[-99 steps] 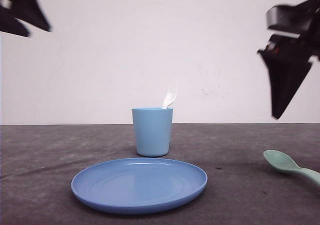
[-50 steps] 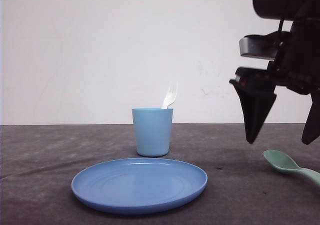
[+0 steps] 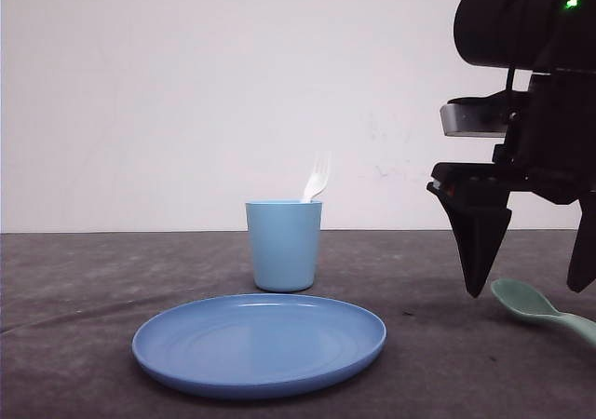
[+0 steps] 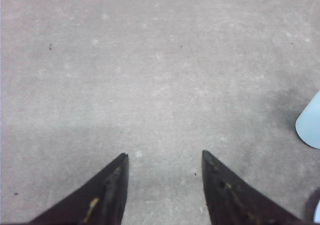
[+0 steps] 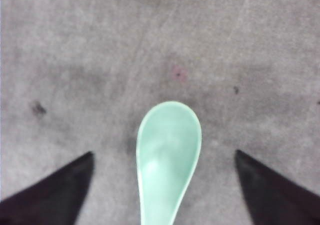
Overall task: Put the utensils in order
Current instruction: 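Lower the right gripper onto the mint-green spoon and close on it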
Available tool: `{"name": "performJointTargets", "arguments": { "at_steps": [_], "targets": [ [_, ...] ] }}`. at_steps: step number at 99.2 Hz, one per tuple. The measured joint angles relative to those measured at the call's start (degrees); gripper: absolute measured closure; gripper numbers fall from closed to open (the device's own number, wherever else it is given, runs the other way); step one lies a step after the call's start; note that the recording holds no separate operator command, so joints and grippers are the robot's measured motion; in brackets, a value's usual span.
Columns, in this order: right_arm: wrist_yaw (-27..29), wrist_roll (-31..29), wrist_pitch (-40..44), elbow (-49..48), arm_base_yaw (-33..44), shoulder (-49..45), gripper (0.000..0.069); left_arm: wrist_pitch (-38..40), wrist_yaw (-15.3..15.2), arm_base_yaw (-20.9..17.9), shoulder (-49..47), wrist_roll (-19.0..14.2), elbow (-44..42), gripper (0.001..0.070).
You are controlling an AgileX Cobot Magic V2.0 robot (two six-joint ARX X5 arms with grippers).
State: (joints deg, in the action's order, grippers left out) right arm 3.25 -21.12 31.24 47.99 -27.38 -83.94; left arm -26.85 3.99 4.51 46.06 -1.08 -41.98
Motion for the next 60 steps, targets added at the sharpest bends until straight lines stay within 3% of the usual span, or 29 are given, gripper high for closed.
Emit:
{"name": "performJointTargets", "arguments": {
  "at_steps": [13,49,60],
  "targets": [
    [0.0,-0.4,-0.6,0.0,-0.2,-0.2,0.0232,0.1,0.0,0.0,0.0,0.0,0.0,0.0435],
    [0.7,-0.4,-0.6,0.0,-0.3,-1.9,0.0240,0.1,0.0,0.0,0.0,0.0,0.0,0.0435],
    [1.1,-0.4,-0.6,0.0,-0.3,-1.9,0.0291,0.1,0.0,0.0,0.0,0.0,0.0,0.0435]
  ]
}}
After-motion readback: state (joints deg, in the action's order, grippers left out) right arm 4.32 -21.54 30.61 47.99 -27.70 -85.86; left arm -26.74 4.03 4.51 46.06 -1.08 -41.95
